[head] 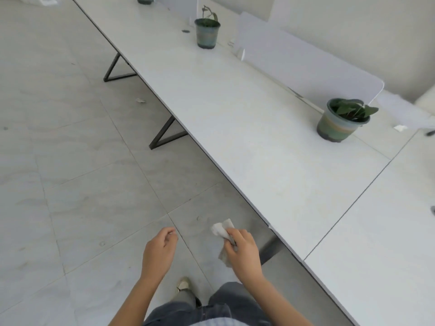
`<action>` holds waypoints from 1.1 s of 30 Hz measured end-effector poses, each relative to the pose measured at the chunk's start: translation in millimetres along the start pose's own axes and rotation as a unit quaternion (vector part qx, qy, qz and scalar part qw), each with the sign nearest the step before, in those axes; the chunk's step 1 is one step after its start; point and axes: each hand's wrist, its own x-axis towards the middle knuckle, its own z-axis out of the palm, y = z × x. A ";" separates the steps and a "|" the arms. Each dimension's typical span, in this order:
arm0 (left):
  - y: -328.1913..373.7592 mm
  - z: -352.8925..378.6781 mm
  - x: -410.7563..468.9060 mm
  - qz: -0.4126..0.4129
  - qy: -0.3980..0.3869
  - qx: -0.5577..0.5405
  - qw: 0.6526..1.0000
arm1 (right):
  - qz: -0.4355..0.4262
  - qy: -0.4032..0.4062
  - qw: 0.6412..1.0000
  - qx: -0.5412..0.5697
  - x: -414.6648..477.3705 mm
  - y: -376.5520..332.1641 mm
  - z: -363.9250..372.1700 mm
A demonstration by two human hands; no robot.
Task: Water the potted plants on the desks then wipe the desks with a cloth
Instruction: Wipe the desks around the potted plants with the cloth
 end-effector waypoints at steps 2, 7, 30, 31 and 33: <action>-6.0 2.8 12.2 -0.015 -0.048 0.019 0.999 | 0.030 -0.006 0.999 -0.013 7.1 -3.6 5.8; -8.1 2.8 47.3 -0.045 -0.079 0.019 0.996 | 0.060 -0.008 0.998 -0.035 39.3 -6.6 7.9; 169.0 105.4 272.1 0.114 -0.110 0.141 0.977 | 0.204 0.229 0.938 0.159 244.5 47.0 -64.4; 178.8 113.7 281.1 0.135 -0.119 0.160 0.971 | 0.225 0.251 0.927 0.162 247.3 51.5 -69.0; 197.7 133.4 297.5 0.185 -0.142 0.188 0.954 | 0.272 0.295 0.901 0.165 250.2 62.1 -78.9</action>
